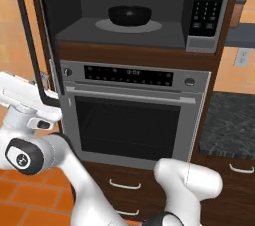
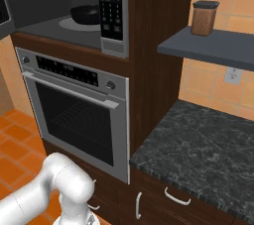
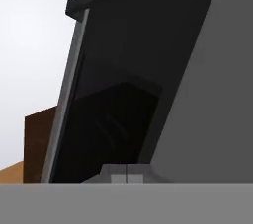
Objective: Open the microwave, place the bowl with waffle inside the microwave, then close the microwave door and turn it on.
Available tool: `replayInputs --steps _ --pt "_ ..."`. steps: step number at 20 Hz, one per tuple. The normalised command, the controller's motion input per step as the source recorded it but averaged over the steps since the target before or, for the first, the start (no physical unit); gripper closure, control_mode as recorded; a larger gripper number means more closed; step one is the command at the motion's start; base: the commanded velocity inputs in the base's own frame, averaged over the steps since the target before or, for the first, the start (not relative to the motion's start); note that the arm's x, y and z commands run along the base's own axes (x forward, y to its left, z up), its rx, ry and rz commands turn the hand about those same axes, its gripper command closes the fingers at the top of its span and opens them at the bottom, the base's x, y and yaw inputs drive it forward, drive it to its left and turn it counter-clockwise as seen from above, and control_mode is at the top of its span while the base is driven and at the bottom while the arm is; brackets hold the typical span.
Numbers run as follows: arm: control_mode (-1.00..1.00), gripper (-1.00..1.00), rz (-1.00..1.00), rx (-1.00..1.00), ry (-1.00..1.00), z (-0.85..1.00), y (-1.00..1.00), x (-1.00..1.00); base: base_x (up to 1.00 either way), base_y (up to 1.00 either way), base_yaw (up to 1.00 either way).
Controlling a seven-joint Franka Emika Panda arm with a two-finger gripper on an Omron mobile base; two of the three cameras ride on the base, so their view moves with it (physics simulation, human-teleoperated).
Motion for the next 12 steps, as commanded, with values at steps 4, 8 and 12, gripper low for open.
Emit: replayInputs --steps 4,8,12 --pt "-1.0 1.0 -0.02 0.41 -0.04 0.64 -0.94 -0.17 0.0 0.0 0.0" --pt "-1.0 1.0 0.0 0.55 0.01 0.89 -1.0 0.0 0.0 0.0 0.0" --pt "-1.0 1.0 0.0 0.63 0.01 0.93 -1.0 0.0 0.0 0.0 0.0"
